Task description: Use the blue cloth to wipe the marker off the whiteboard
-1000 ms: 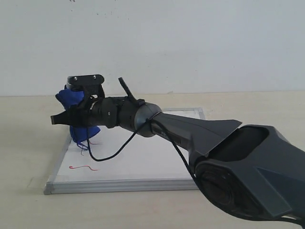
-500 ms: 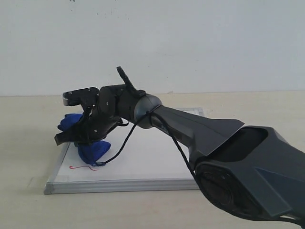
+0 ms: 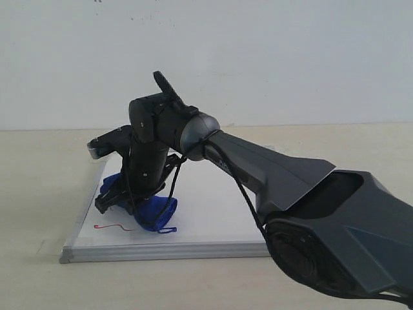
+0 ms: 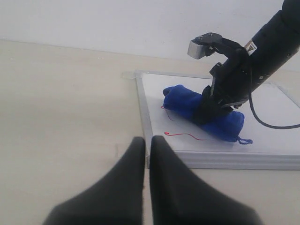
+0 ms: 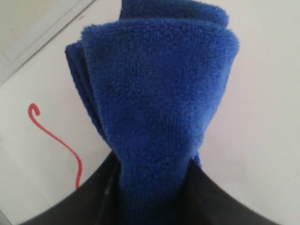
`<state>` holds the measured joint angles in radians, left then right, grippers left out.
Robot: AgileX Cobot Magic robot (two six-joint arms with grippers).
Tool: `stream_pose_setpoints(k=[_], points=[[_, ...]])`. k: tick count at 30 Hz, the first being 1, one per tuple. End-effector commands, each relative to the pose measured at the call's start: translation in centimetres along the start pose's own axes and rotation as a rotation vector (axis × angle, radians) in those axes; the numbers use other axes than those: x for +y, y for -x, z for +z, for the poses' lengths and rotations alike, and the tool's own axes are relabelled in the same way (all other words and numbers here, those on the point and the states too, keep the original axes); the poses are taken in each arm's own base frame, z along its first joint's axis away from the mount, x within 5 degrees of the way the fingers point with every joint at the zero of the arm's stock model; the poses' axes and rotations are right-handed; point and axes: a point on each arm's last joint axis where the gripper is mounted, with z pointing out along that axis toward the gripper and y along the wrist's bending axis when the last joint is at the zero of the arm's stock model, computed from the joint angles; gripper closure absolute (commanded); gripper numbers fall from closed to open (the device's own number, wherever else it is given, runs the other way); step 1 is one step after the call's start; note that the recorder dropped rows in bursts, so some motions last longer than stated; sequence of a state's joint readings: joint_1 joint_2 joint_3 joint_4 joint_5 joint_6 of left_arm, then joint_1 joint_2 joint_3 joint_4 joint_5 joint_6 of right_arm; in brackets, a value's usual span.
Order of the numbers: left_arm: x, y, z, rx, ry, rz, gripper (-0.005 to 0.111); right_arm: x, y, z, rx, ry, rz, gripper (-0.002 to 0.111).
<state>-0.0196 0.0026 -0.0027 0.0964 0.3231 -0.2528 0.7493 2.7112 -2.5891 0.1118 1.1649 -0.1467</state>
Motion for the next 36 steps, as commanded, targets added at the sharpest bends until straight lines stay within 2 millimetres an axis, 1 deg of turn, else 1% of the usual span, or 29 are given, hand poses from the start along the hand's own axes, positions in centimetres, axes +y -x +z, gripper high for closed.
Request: stream_pose_setpoints(k=[1, 2, 4, 6, 8, 9, 10, 11, 13, 18, 20, 23, 25, 26, 28, 29, 31, 33, 34, 36], points=[[0.0, 0.0, 0.0, -0.008, -0.004, -0.009, 0.103, -0.2, -0.4, 0.1, 0.034, -0.008, -0.037, 0.107], [0.0, 0.0, 0.0, -0.008, -0.004, -0.009, 0.103, -0.2, -0.3, 0.1, 0.033, -0.006, -0.043, 0.104], [0.0, 0.0, 0.0, -0.008, -0.004, -0.009, 0.103, -0.1, -0.3, 0.1, 0.032, 0.0, -0.047, 0.094], [0.0, 0.0, 0.0, -0.008, -0.004, -0.009, 0.103, 0.0, -0.2, 0.1, 0.022, 0.008, -0.043, 0.076], [0.0, 0.0, 0.0, -0.008, -0.004, -0.009, 0.103, 0.0, -0.2, 0.1, 0.015, 0.013, -0.046, 0.05], [0.0, 0.0, 0.0, -0.008, -0.004, -0.009, 0.103, 0.0, -0.2, 0.1, 0.011, 0.012, -0.054, 0.04], [0.0, 0.0, 0.0, -0.008, -0.004, -0.009, 0.103, 0.0, -0.1, 0.1, 0.008, 0.012, -0.054, 0.031], [0.0, 0.0, 0.0, -0.008, -0.004, -0.009, 0.103, 0.0, -0.1, 0.0, 0.006, 0.009, -0.057, 0.028], [0.0, 0.0, 0.0, -0.008, -0.004, -0.009, 0.103, -0.1, 0.1, -0.4, 0.0, -0.007, -0.065, 0.031], [0.0, 0.0, 0.0, -0.008, -0.004, -0.009, 0.103, -0.1, 0.8, -1.9, -0.053, -0.023, -0.104, 0.051], [0.0, 0.0, 0.0, -0.008, -0.004, -0.009, 0.103, -0.1, 1.0, -1.9, -0.069, -0.022, -0.118, 0.058], [0.0, 0.0, 0.0, -0.008, -0.004, -0.009, 0.103, -0.2, 1.1, -1.2, -0.092, -0.027, -0.136, 0.062], [0.0, 0.0, 0.0, -0.008, -0.004, -0.009, 0.103, -0.1, 1.6, -1.3, -0.151, -0.018, -0.118, 0.073], [0.0, 0.0, 0.0, -0.008, -0.004, -0.009, 0.103, 0.0, 1.9, -1.4, -0.186, -0.011, -0.111, 0.088], [0.0, 0.0, 0.0, -0.008, -0.004, -0.009, 0.103, 0.0, 1.9, -0.9, -0.202, -0.009, -0.106, 0.108], [0.0, 0.0, 0.0, -0.008, -0.004, -0.009, 0.103, -0.1, 1.9, -0.5, -0.202, -0.01, -0.106, 0.108], [0.0, 0.0, 0.0, -0.008, -0.004, -0.009, 0.103, -0.2, 1.4, 1.1, -0.181, -0.01, -0.108, 0.108], [0.0, 0.0, 0.0, -0.008, -0.004, -0.009, 0.103, -0.3, 1.1, 2.1, -0.18, -0.011, -0.105, 0.108], [0.0, 0.0, 0.0, -0.008, -0.004, -0.009, 0.103, -0.3, 1.1, 2.4, -0.193, -0.014, -0.099, 0.108], [0.0, 0.0, 0.0, -0.008, -0.004, -0.009, 0.103, -0.3, 1.6, 2.5, -0.245, -0.021, -0.086, 0.108]])
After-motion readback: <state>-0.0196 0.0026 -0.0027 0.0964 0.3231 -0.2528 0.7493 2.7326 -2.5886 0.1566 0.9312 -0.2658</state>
